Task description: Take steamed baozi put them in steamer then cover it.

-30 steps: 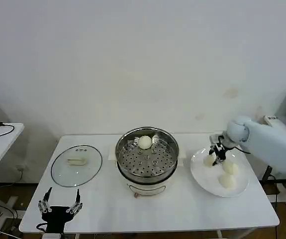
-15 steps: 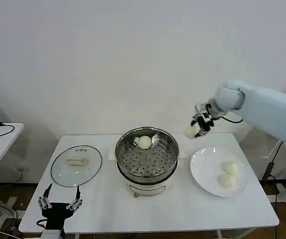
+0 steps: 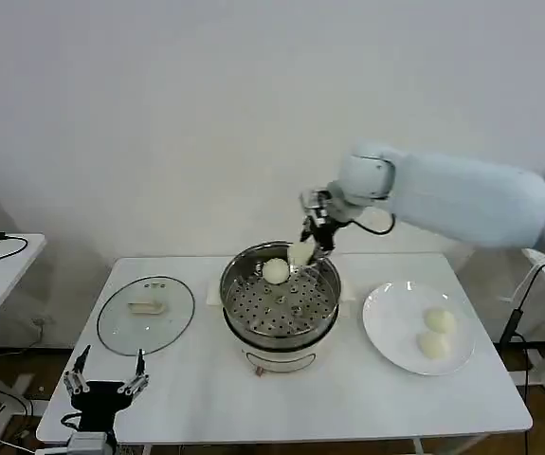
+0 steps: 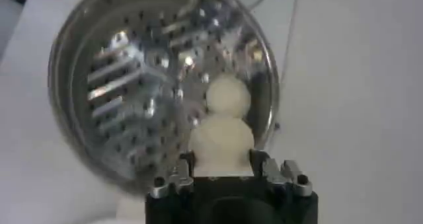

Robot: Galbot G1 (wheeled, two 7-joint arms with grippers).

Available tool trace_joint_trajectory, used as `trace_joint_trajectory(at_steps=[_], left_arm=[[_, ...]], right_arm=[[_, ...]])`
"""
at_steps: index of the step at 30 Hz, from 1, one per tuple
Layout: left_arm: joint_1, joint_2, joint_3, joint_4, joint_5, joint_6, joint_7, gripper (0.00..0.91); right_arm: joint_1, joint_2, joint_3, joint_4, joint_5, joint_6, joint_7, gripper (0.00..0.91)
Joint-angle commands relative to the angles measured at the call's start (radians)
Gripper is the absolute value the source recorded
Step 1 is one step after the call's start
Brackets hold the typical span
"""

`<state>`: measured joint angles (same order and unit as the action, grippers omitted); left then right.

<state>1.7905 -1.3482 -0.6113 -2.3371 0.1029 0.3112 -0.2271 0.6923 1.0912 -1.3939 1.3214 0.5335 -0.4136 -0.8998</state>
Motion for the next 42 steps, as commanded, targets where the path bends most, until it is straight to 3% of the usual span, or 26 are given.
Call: trace_joint_trajectory(at_steps=[1,11,30,31,32,33,42], left_arm=[[-0.005,0.001,-0.006,-0.001,-0.006,-0.001,0.001,0.907],[-0.005,-0.004,-0.008,-0.004,-0.01,-0.006,-0.002,0.907],[-0.009,-0.005,-0.015,-0.008,-0.014,-0.009,-0.006,0.907],[-0.009,-0.005,-0.015,-0.008,-0.015,-0.009,-0.006,0.907],[-0.009,-0.005,-0.014,-0.008,-0.016,-0.009,-0.007,0.907],[-0.008,-0.005,-0.014,-0.008,-0.017,-0.009,-0.008,0.907],[-0.01,-0.007,-0.011,-0.005,-0.017,-0.006,-0.007,0.907]], right_arm=[[-0.071,0.248,-0.051,-0.095,0.198,-0.143,0.086,0.564],[-0.121,0.317,-0.052,-0.189,0.248,-0.202,0.118,0.564],[-0.155,0.37,-0.05,-0.275,0.179,-0.209,0.127,0.564],[-0.154,0.37,-0.051,-0.274,0.182,-0.211,0.133,0.574],[-0.154,0.369,-0.051,-0.27,0.186,-0.214,0.138,0.645],[-0.154,0.368,-0.051,-0.268,0.186,-0.214,0.137,0.907],[-0.082,0.275,-0.055,-0.126,0.214,-0.223,0.145,0.907]])
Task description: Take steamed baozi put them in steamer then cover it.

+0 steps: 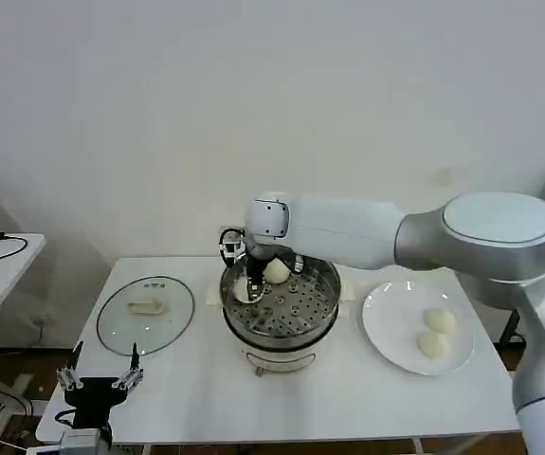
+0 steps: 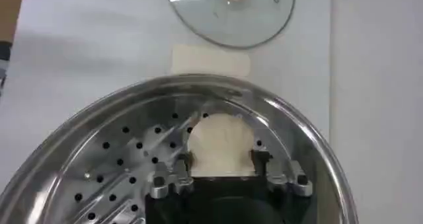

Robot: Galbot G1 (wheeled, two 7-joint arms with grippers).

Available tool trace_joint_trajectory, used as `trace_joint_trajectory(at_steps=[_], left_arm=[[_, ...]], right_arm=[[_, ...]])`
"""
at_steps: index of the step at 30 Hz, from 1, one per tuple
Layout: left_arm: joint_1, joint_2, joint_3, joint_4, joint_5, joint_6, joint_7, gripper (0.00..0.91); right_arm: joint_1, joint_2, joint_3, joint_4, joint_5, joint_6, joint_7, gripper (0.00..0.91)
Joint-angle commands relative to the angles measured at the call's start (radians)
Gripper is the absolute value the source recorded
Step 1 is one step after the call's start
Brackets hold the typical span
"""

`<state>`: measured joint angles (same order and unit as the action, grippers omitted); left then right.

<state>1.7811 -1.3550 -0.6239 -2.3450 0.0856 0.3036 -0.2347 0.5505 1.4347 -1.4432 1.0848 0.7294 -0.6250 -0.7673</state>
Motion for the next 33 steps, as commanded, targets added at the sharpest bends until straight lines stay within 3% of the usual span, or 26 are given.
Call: trace_joint_trajectory(at_steps=[1,9,16,22,27,30,33], left_arm=[[-0.002,-0.001,0.004,0.004,0.0,0.002,0.001,0.907],[0.001,-0.005,0.021,0.0,0.003,0.007,0.003,0.907],[0.013,-0.002,0.051,-0.013,0.01,0.016,0.006,0.907],[0.037,-0.004,0.082,-0.029,0.041,0.012,0.005,0.907],[0.052,-0.006,0.091,-0.03,0.05,0.009,0.004,0.907],[0.06,-0.006,0.092,-0.024,0.055,0.005,0.004,0.907],[0.063,-0.004,0.09,-0.014,0.061,0.003,0.002,0.907]], right_arm=[[0.073,-0.087,-0.006,0.136,0.03,-0.013,0.018,0.907],[0.235,-0.322,-0.058,0.357,0.025,-0.011,0.025,0.907],[0.282,-0.615,-0.098,0.488,-0.161,0.036,-0.007,0.907],[0.252,-0.842,-0.087,0.549,-0.351,0.149,-0.074,0.907],[0.17,-0.997,-0.031,0.549,-0.511,0.323,-0.121,0.907],[0.069,-1.065,0.061,0.551,-0.572,0.407,-0.139,0.907],[-0.081,-1.123,0.168,0.554,-0.624,0.433,-0.147,0.907]])
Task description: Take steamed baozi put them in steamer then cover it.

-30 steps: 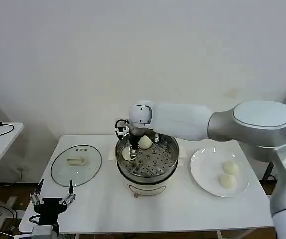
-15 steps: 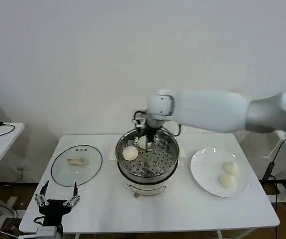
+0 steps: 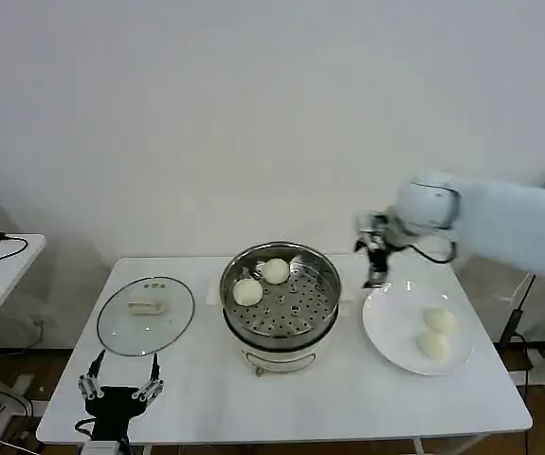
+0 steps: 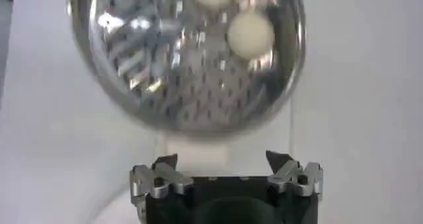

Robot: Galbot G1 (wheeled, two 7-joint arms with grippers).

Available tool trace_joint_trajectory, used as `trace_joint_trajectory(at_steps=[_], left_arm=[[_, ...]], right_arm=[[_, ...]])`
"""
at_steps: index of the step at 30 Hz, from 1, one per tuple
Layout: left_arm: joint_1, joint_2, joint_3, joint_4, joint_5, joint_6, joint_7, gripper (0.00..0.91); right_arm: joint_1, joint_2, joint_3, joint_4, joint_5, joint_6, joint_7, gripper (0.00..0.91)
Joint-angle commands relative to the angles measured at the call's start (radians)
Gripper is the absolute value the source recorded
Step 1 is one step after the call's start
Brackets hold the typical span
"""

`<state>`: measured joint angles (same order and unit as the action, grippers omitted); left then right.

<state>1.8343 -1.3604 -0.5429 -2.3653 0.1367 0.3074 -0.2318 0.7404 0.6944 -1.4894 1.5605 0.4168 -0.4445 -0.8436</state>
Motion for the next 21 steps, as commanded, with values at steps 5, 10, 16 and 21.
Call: trace_joint_trajectory(at_steps=[5,10,16,21], left_arm=[[0.011,0.002,0.013,0.011,0.022,0.001,-0.001,0.907],[0.021,0.004,0.013,0.016,0.025,0.0,-0.002,0.907],[0.024,0.002,0.014,0.025,0.029,-0.001,-0.002,0.907],[0.025,-0.001,0.019,0.031,0.036,-0.001,-0.003,0.907]], right_arm=[[-0.545,-0.444,0.48,0.063,-0.411,0.298,-0.094,0.907],[-0.769,-0.462,0.68,0.026,-0.506,0.348,-0.16,0.907],[-0.912,-0.419,0.836,-0.064,-0.552,0.376,-0.199,0.907],[-0.963,-0.33,0.881,-0.156,-0.586,0.378,-0.2,0.907]])
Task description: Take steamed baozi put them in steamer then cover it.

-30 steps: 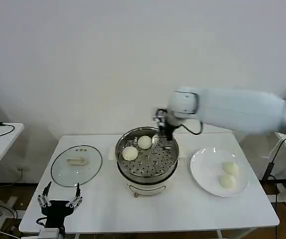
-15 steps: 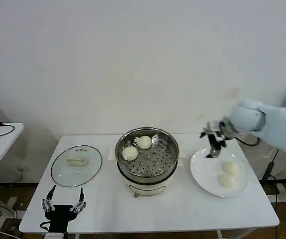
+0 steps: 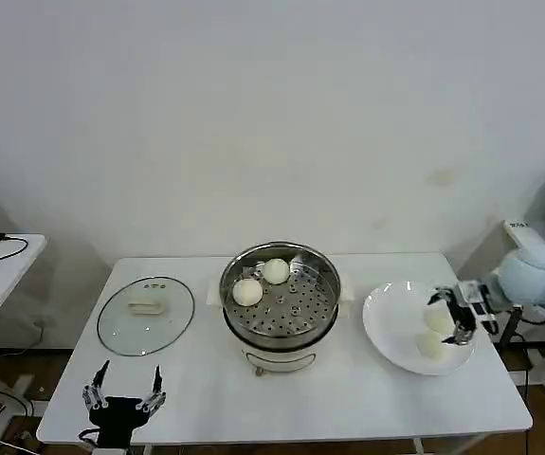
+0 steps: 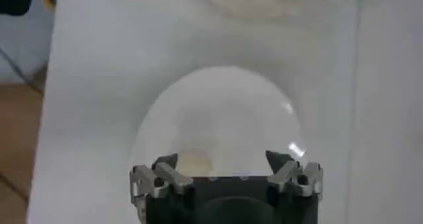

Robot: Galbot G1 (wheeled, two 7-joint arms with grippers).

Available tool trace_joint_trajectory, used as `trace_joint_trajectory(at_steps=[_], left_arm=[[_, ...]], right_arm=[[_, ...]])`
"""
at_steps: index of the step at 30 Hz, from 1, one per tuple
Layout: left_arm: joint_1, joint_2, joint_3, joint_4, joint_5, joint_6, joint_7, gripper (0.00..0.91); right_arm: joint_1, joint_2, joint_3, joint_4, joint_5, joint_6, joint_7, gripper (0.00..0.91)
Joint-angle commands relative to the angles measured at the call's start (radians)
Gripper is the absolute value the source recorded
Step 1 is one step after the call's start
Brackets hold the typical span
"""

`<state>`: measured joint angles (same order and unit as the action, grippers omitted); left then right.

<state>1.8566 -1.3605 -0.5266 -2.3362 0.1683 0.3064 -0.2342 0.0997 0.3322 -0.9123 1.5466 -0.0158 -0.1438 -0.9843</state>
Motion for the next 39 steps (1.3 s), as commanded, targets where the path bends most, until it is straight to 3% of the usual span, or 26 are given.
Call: trace_joint_trajectory(at_steps=[1,21,29,31,39], left_arm=[[0.003,-0.003,0.002,0.003,0.005,0.0,0.0,0.907],[0.008,-0.017,-0.024,0.007,0.002,0.003,0.002,0.907],[0.006,-0.019,-0.031,0.01,-0.003,0.003,0.002,0.907],[0.005,-0.018,-0.033,0.01,-0.005,0.003,0.002,0.907],[0.002,-0.018,-0.031,0.013,-0.008,0.003,0.002,0.907]], right_arm=[[-0.324,0.048,0.305,-0.163,-0.159,0.077,-0.061,0.907],[-0.236,0.295,0.187,-0.384,-0.179,0.06,-0.094,0.907],[-0.23,0.319,0.174,-0.398,-0.184,0.043,-0.106,0.887],[-0.226,0.318,0.172,-0.398,-0.184,0.038,-0.107,0.776],[-0.218,0.295,0.166,-0.385,-0.188,0.014,-0.118,0.635]])
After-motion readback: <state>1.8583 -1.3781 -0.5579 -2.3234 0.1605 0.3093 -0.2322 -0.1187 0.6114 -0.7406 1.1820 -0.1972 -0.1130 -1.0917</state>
